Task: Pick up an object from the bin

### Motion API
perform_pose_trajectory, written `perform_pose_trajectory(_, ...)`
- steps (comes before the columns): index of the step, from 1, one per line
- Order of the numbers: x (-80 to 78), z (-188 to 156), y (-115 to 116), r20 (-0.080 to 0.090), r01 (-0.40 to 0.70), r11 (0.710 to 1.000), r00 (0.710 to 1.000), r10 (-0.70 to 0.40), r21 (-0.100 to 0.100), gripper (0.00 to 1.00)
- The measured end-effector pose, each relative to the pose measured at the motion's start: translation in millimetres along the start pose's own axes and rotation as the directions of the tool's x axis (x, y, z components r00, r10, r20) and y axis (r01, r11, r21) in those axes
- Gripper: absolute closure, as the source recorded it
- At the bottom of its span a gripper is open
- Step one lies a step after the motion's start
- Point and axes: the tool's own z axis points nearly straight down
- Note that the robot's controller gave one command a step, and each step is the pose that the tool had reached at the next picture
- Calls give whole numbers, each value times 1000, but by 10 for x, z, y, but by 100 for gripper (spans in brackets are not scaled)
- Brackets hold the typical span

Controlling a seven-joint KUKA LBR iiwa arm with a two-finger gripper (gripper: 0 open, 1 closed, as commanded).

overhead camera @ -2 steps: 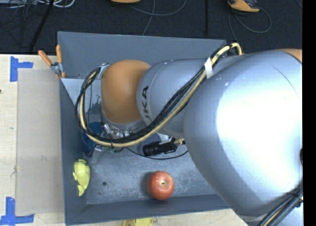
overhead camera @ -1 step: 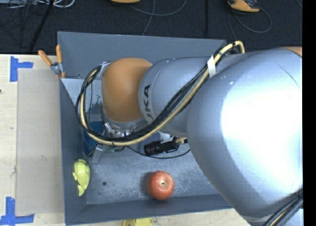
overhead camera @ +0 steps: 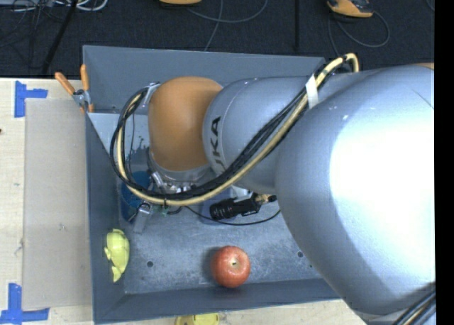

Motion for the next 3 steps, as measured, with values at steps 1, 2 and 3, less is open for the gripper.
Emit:
perform_pose_trajectory(1, -5, -200, 5, 2, 0, 1000, 1000, 0, -2, 100)
perform_pose_trajectory(2, -11, -356, 10, 6, 1, 1000, 1000, -1, -6, 100)
perform_pose_trajectory(3, -11, -458, 10, 7, 1, 1000, 1000, -1, -7, 100)
